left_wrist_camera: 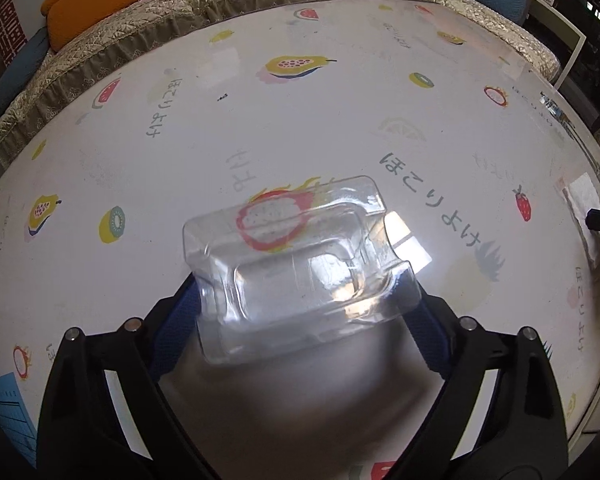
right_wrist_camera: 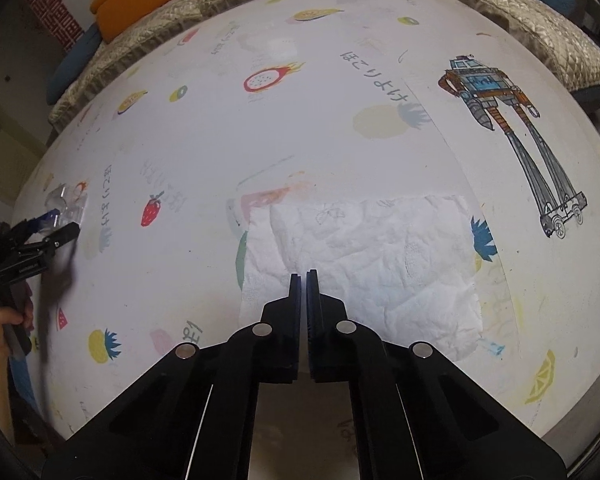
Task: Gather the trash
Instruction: 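Grasp the crumpled white paper with the right gripper while the left grasps the clear plastic tray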
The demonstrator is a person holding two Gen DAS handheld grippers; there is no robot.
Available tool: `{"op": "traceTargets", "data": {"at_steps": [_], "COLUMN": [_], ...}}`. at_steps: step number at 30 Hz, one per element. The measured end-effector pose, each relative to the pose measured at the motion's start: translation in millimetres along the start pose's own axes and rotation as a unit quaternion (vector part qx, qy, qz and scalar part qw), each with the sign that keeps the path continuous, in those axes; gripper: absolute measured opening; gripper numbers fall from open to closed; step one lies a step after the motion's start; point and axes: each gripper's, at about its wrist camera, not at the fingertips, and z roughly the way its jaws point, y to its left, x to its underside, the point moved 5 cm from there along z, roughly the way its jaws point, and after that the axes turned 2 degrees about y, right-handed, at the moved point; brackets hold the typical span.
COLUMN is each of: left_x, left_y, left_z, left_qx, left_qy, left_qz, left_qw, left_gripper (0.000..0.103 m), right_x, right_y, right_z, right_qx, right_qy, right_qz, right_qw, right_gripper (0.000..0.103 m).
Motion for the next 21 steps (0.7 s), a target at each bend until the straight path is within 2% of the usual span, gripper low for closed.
{"op": "traceTargets", "data": {"at_steps": [7, 14, 21], "left_x": [-0.5, 3.4, 8.6], "left_y": [-3.0, -18.3, -61.1], "left_z": [-8.2, -36.1, -73.1], "left_qx": [-0.015, 0.006, 0.027], "left_qy": [-0.024, -0.047, -0.062], "left_qz": [0.001, 0.012, 0.038], "left_qw": [0.9996, 0.9988, 0.9970], "left_gripper": [0.085, 0.085, 0.085], "right_x": [9.8, 18.5, 29.2], "right_y": [5.7, 8.6, 3.6], "right_z": [-3.1, -15.9, -50.7], "right_qx": [-0.037, -0.075, -0.105], "right_qy": [-0.003, -0.009, -0.026], "right_qz": [0.001, 0.012, 0.032], "right_qw": [0.999, 0.997, 0.994], "right_gripper": [0.001, 0.001, 0.001]}}
